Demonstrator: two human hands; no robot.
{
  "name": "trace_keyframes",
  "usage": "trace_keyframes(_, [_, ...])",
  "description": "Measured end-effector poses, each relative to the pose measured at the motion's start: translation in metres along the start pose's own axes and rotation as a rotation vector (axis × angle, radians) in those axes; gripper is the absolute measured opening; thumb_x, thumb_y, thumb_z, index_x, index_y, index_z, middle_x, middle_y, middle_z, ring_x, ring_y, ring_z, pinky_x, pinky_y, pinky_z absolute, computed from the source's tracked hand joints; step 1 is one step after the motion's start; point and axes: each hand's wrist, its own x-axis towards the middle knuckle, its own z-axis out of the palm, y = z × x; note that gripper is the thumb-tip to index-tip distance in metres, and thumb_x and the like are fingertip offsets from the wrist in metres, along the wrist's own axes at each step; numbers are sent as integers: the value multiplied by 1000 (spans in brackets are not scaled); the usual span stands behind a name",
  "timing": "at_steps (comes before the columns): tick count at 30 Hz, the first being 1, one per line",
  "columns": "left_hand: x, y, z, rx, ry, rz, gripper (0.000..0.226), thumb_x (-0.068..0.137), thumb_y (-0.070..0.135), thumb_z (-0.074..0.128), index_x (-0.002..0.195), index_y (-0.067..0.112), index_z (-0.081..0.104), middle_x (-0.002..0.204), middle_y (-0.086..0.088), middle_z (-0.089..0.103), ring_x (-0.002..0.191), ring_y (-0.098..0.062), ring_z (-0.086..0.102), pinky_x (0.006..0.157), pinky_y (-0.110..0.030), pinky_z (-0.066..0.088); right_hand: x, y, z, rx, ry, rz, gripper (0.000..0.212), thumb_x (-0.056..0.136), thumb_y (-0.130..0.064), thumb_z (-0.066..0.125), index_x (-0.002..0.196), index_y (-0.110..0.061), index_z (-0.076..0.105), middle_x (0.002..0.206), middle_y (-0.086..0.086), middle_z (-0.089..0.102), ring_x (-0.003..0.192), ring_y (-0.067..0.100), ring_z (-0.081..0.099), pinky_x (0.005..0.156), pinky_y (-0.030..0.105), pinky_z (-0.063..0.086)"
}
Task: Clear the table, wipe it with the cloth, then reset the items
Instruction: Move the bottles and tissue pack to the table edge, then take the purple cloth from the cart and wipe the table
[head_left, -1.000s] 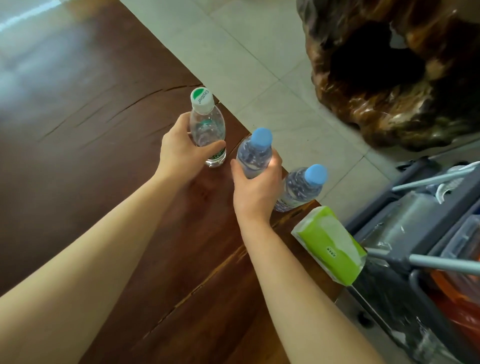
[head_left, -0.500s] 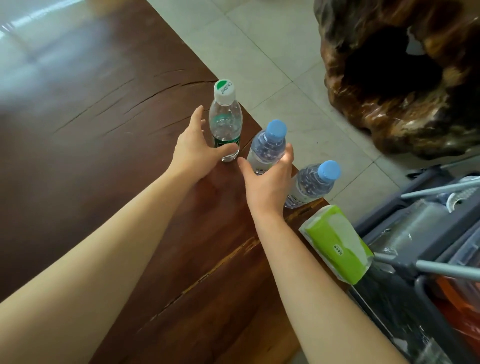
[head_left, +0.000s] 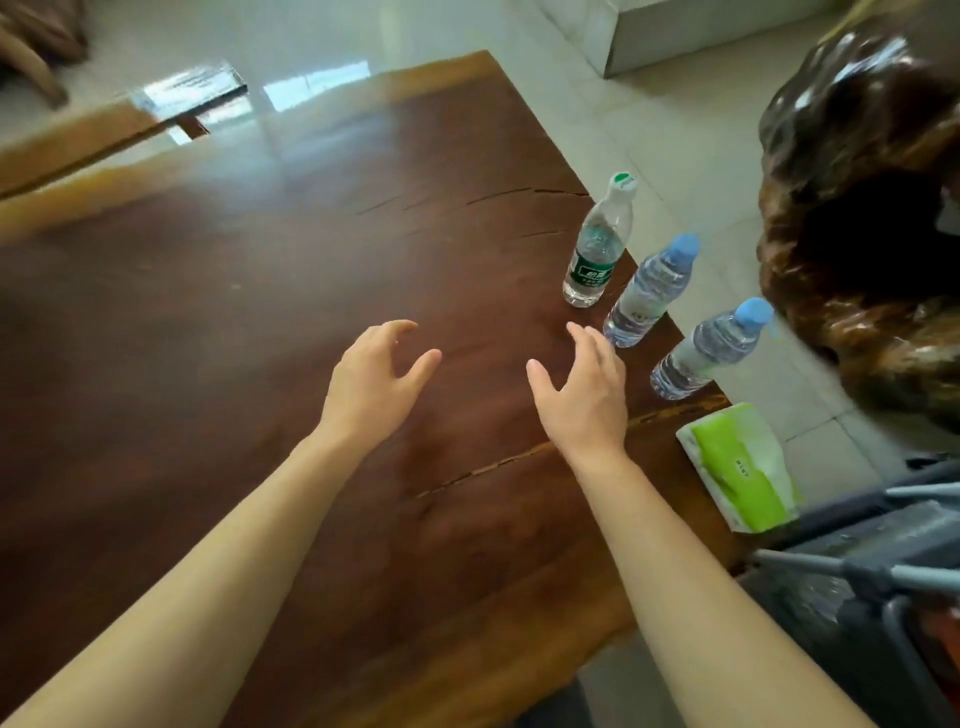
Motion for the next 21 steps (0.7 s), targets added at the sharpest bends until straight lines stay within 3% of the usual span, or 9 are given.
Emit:
trace_keyframes(3, [-50, -11, -34, 33, 60, 42, 38, 95, 42, 63, 126, 21, 65, 126, 5, 66, 116, -16, 62, 99, -33, 46, -41, -16, -16, -69, -40, -201, 51, 93, -41, 61, 138, -19, 55, 150, 7, 47, 138, 26, 41, 113, 42, 39])
trace_keyframes(6, [-94, -8, -57, 67, 116, 102, 32, 95, 39, 63, 121, 20, 68, 118, 6, 68, 101, -16, 67, 93, -34, 50, -79, -24, -41, -99, -25, -343, 42, 94, -39, 61, 131, -19, 62, 139, 3, 55, 129, 22, 48, 107, 38, 46])
trace_keyframes(10, [-139, 18, -65, 147, 123, 237, 21, 95, 36, 64, 109, 22, 71, 103, 8, 68, 91, -19, 68, 83, -39, 55, -123, -12, -85, -103, 103, -442, 18, 93, -29, 63, 105, -18, 70, 108, 0, 67, 103, 20, 58, 91, 32, 50])
trace_keyframes(16, [-185, 102, -28, 233, 49, 453, 7, 93, 25, 67, 90, 20, 72, 88, 5, 69, 72, -27, 64, 65, -33, 49, -178, 50, -174, -149, 234, -357, 10, 94, -23, 62, 93, -17, 69, 90, 0, 70, 84, 21, 63, 73, 32, 52])
trace_keyframes(21, [-223, 193, 30, 175, -130, 665, 9, 92, 26, 66, 100, 22, 70, 93, 6, 66, 81, -25, 64, 67, -36, 50, -225, 127, -251, -193, 311, -181, 16, 92, -21, 64, 104, -11, 69, 100, 7, 70, 94, 29, 64, 85, 42, 52])
